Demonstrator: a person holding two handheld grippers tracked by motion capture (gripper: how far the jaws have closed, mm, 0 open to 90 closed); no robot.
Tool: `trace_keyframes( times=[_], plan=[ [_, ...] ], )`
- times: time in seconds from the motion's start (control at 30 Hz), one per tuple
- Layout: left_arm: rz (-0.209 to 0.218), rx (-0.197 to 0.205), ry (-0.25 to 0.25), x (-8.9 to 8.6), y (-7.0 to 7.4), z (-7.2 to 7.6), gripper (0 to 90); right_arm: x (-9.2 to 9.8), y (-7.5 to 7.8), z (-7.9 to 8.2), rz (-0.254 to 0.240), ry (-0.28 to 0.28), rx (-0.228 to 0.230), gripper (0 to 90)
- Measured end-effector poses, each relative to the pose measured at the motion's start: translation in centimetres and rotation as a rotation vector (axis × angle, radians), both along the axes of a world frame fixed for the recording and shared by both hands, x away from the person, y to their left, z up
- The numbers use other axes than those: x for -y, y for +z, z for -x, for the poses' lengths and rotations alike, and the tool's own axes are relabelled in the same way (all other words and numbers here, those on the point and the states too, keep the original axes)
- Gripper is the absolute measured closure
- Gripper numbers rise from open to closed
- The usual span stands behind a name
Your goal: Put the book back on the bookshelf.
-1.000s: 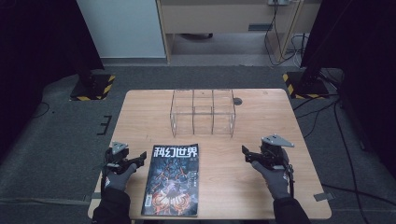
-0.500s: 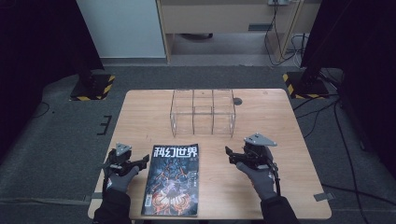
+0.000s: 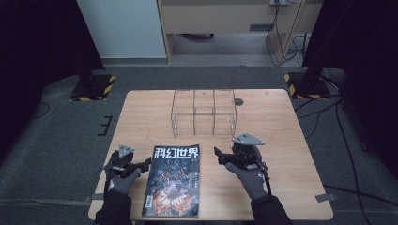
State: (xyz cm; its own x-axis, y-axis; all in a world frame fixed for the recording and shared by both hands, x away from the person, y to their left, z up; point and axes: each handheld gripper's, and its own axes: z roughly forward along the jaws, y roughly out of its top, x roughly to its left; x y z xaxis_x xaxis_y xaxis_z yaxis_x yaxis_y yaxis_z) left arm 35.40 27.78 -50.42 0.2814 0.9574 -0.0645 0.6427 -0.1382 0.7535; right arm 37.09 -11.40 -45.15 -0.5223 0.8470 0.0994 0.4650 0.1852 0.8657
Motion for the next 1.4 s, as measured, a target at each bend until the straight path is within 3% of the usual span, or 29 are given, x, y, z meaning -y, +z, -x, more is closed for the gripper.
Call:
trace_keyframes(
  times=[0.23,0.6,1.4],
  plan=[
    [0.0,-0.009,-0.015,0.3,-0.3,0.0,18.2,-1.5,0.0,0.1,-0.009,0.03,0.0,15.6],
    [-0.006,-0.023,-0.039,1.0,-0.6,0.0,18.2,-3.6,-1.1,0.4,-0.025,0.067,-0.027,17.2],
    [-0.022,-0.06,-0.075,1.9,-1.4,-0.2,18.1,-6.5,-4.8,1.8,-0.031,0.107,-0.141,22.6]
  ],
)
